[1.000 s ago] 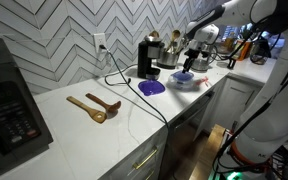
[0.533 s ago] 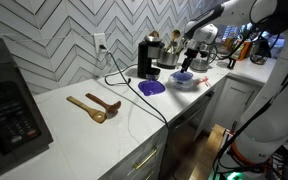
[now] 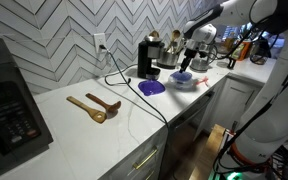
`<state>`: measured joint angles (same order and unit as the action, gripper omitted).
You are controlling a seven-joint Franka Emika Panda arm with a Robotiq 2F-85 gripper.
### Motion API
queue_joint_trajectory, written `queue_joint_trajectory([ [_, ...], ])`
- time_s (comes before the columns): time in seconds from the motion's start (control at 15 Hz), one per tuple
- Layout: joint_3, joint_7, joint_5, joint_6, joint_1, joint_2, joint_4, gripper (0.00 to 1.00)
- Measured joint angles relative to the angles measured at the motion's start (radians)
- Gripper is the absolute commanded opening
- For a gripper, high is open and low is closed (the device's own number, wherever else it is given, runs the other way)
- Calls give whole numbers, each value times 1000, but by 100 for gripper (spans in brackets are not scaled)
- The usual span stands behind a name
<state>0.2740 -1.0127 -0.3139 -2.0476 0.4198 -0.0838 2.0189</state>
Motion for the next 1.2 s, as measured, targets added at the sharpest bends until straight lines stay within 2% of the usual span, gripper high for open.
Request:
queue_joint_trajectory([
  [1.2, 4, -149, 6, 8, -11, 0, 0, 100],
])
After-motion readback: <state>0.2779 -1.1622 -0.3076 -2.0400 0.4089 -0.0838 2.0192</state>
